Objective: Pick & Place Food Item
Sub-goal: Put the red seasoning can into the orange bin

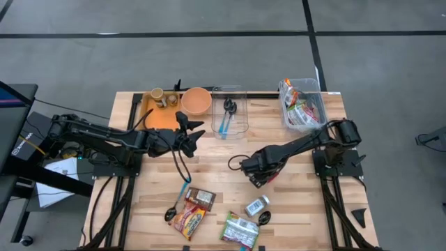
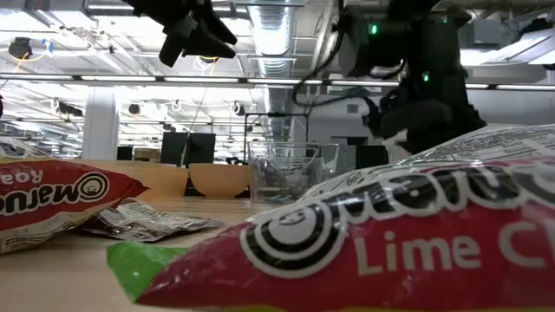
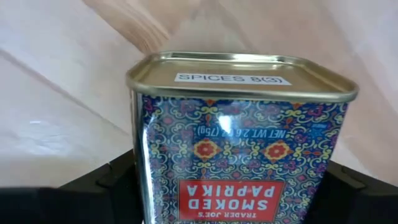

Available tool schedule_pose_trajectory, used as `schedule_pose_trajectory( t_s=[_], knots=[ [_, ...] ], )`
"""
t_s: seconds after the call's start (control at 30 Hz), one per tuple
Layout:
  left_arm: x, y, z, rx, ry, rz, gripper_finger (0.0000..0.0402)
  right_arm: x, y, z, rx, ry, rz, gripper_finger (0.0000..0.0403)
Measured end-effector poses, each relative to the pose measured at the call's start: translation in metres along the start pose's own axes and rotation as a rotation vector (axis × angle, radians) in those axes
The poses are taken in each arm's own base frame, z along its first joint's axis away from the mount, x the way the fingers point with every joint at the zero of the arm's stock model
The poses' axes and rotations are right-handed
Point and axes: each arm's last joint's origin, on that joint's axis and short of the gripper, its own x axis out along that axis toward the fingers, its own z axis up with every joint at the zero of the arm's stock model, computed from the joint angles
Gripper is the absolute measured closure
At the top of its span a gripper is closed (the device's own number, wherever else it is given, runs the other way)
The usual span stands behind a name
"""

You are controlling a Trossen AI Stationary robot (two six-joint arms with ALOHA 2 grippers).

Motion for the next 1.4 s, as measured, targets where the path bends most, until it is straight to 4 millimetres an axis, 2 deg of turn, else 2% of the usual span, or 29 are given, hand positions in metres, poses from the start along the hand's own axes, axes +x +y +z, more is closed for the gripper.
schedule_pose_trajectory(
  t_s=[0.17,0.3,0.5,0.6,0.8,0.97,1.1,1.23,1.3,1.4],
  knots=[
    [0.0,-0.002,0.002,-0.009,-0.062,-0.055,0.0229,-0.032,-0.01,-0.003,0.008,-0.111,0.083,0.01],
    [0.0,-0.003,0.004,-0.019,-0.121,-0.103,0.0229,-0.063,-0.018,-0.002,0.027,-0.244,0.217,0.0101],
    [0.002,-0.009,0.01,0.054,-0.257,-0.193,0.0229,-0.116,-0.032,0.013,0.005,-0.552,0.505,0.0101],
    [0.007,-0.017,0.015,0.126,-0.285,-0.185,0.0229,-0.139,-0.043,0.024,-0.02,-0.713,0.605,0.0101],
    [0.023,-0.044,0.027,0.363,-0.321,-0.164,0.0216,-0.161,-0.06,0.045,-0.006,-0.916,0.688,0.0101],
    [0.04,-0.062,0.038,0.467,-0.244,0.013,0.0203,-0.183,-0.062,0.057,-0.063,-1.137,0.795,0.0101],
    [0.047,-0.05,0.042,0.327,-0.12,0.224,0.019,-0.199,-0.058,0.055,-0.191,-1.328,0.803,0.0101],
    [0.046,-0.028,0.031,0.16,-0.049,0.323,0.0186,-0.209,-0.054,0.051,-0.307,-1.44,0.83,0.0101],
    [0.041,-0.018,0.024,0.074,-0.106,0.337,0.0187,-0.212,-0.054,0.05,-0.344,-1.479,0.842,0.0101],
    [0.03,-0.007,0.013,-0.02,-0.293,0.321,0.0189,-0.216,-0.054,0.05,-0.374,-1.524,0.855,0.0101]
  ],
)
